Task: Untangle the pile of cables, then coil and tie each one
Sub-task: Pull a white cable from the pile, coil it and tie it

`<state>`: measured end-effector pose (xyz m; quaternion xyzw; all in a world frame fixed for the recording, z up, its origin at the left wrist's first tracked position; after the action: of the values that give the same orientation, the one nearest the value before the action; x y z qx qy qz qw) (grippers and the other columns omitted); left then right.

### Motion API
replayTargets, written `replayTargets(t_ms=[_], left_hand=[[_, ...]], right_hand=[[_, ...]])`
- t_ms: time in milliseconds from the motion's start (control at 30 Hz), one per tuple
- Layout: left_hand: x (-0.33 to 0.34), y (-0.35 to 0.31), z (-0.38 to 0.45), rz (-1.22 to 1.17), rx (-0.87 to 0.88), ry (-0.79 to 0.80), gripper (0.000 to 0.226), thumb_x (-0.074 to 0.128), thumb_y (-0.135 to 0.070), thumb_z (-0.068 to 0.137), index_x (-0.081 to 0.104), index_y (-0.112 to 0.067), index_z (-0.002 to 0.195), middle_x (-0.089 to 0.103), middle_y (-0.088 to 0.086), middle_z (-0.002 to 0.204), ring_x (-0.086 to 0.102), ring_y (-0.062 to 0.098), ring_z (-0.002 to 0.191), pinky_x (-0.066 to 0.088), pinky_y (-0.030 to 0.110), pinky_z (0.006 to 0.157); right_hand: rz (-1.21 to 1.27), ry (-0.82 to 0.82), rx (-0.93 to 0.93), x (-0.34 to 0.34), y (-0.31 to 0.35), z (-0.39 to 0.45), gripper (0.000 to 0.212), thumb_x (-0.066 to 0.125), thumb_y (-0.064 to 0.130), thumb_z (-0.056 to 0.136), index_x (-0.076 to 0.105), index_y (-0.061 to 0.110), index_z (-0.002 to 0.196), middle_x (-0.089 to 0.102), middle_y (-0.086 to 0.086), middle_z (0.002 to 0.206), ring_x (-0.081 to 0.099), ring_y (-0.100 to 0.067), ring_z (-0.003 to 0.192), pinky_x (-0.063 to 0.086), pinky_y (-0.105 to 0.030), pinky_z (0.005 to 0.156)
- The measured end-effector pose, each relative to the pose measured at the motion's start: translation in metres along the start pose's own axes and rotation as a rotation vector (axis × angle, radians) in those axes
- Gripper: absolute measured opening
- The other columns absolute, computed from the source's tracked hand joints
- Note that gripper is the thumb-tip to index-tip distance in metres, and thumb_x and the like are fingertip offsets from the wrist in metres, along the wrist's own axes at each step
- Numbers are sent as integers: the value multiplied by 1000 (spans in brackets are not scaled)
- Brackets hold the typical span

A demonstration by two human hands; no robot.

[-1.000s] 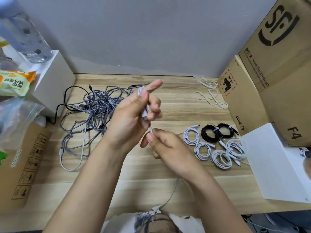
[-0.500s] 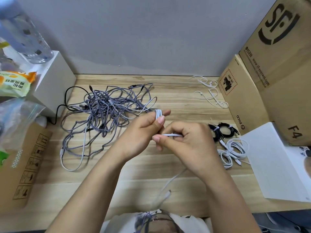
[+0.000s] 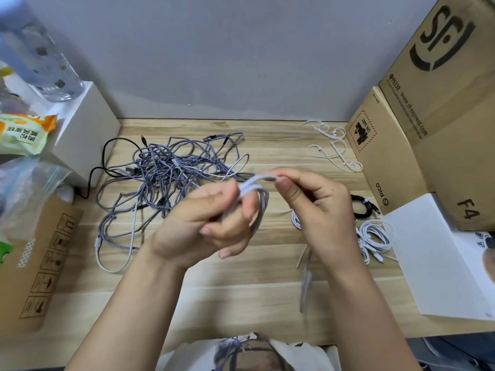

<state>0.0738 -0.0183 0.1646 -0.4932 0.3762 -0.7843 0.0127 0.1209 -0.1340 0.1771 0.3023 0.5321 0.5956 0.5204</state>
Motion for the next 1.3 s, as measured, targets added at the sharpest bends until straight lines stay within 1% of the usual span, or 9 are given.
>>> replayTargets(t_ms=[167, 333, 500, 633, 767, 900, 1033, 1167, 1300], left_hand=[[13, -30, 15, -139, 297, -91, 22, 42, -13, 98, 53, 4, 107, 36, -2, 56, 29, 11, 45, 43, 25, 55], [-5, -34, 16, 330, 449, -611, 26, 34, -19, 97, 52, -7, 110, 44, -13, 51, 36, -1, 38, 44, 17, 52], [-16, -25, 11, 692, 365, -762, 23, 36, -20, 97, 51, -10, 112, 63, -2, 61, 60, 10, 52, 48, 18, 59], [-27, -18, 6, 868, 188, -745, 25, 41, -28, 91, 57, -17, 108, 69, 0, 69, 65, 14, 63, 48, 19, 63], [-27, -6, 2, 977, -49, -644, 25, 43, -33, 89, 67, -28, 85, 55, -2, 50, 50, 15, 44, 42, 23, 49], [-22, 3, -4, 837, -188, -527, 39, 38, -40, 91, 67, -28, 68, 37, -4, 39, 29, 11, 39, 30, 16, 42], [-15, 7, -7, 533, -152, -332, 40, 50, -54, 88, 66, -21, 73, 34, -16, 41, 25, 6, 38, 36, 19, 45], [-9, 0, -7, 229, -54, -142, 31, 46, -36, 96, 61, -12, 83, 28, -12, 48, 16, 8, 39, 39, 18, 46], [1, -10, 0, -30, 79, -32, 25, 39, -21, 101, 55, -2, 97, 33, -5, 56, 28, 9, 43, 42, 23, 54]], right_hand=[[-11, 220, 109, 28, -11, -8, 24, 51, 27, 86, 62, 48, 81, 52, 19, 55, 45, 2, 53, 34, -12, 57], [-255, 281, 176, 36, -14, -17, 27, 50, 44, 83, 70, 27, 78, 40, 10, 46, 37, -8, 49, 34, -26, 49], [-380, 234, 54, 27, -7, -18, 41, 49, 55, 81, 68, 18, 76, 51, -5, 53, 44, -19, 54, 41, -37, 56], [-397, 173, -10, 23, 1, -20, 37, 49, 54, 81, 67, 22, 78, 56, 3, 54, 52, -12, 53, 44, -34, 53], [-278, 94, -57, 11, 11, -16, 19, 71, 37, 76, 66, 24, 64, 63, 9, 52, 57, -1, 51, 45, -21, 57], [-229, -55, -77, -6, 18, -12, 23, 79, 28, 66, 59, 34, 58, 40, 16, 39, 30, -6, 39, 22, -10, 45], [-110, -53, -19, -8, 7, -10, 17, 79, 37, 64, 64, 28, 61, 34, 4, 44, 26, -6, 45, 23, -18, 47], [-25, 10, -32, -3, 3, -6, 6, 68, 38, 78, 66, 35, 73, 53, 17, 54, 41, 0, 49, 30, -12, 52], [-64, 62, 15, 7, -10, -4, 12, 54, 36, 89, 64, 38, 83, 65, 27, 73, 59, 6, 72, 41, -12, 68]])
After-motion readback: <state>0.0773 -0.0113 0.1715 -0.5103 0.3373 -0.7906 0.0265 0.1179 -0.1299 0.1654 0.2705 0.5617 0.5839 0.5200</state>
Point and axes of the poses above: each hand's wrist, its own z-axis towards the middle knuckle, its own x-axis out of the palm, y = z × x, the point moved 5 cm from there along z, towards the middle knuckle
